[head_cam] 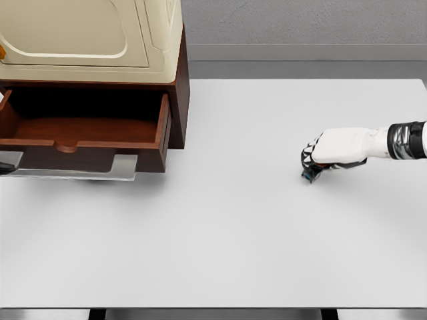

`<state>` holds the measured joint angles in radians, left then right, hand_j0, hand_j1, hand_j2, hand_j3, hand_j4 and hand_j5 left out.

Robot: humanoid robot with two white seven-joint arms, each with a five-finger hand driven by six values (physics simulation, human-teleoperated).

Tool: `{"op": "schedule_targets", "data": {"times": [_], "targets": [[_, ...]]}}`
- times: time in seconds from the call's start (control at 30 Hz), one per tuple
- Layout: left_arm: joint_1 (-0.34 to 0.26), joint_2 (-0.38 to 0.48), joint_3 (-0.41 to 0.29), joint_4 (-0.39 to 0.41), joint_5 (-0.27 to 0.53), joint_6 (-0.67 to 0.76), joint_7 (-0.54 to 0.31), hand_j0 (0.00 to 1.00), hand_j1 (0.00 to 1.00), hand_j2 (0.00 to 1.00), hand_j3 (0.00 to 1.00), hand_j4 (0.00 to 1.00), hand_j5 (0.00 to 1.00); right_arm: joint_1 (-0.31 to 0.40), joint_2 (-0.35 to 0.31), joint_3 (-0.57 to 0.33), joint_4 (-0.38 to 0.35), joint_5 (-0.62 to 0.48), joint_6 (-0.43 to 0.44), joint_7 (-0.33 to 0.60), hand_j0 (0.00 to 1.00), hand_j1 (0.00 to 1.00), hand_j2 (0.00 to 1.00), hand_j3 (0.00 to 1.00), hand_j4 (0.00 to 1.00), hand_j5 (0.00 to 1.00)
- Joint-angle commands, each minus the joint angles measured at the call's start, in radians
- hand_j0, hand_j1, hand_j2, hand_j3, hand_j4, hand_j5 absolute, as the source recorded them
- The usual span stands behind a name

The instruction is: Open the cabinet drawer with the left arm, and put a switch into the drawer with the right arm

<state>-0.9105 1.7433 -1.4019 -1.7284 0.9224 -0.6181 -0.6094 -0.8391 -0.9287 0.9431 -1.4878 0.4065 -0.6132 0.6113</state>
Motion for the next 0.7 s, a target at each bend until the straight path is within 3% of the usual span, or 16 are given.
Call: {"op": "schedule_targets", "data": {"times": [0.0,0.1,0.43,0.67], "targets": [[0.001,0.002,-0.089,0.055,-0.129,0.007,-0.001,1.0,1.0,1.0,1.0,1.0,1.0,-0.005,0.005,-0.003,0.0,-0.006,0.002,0.0,0.45,0.45,0.45,0.45,0.45,0.45],[0.001,0.002,-0.16,0.084,-0.172,0.007,-0.001,1.0,1.0,1.0,1.0,1.0,1.0,-0.015,0.008,-0.021,-0.002,-0.008,0.002,0.0,0.45,0.45,0.45,0.45,0.45,0.45],[0.001,0.002,-0.175,0.084,-0.191,0.007,-0.001,1.0,1.0,1.0,1.0,1.0,1.0,-0.063,0.05,-0.024,-0.002,-0.078,0.002,0.0,0.45,0.45,0.45,0.45,0.45,0.45],[-0.01,0.002,-0.163,0.076,-0.154,0.007,-0.001,1.0,1.0,1.0,1.0,1.0,1.0,-0.075,0.051,-0.024,-0.002,-0.098,0.002,0.0,0.45,0.45,0.45,0.45,0.45,0.45]]}}
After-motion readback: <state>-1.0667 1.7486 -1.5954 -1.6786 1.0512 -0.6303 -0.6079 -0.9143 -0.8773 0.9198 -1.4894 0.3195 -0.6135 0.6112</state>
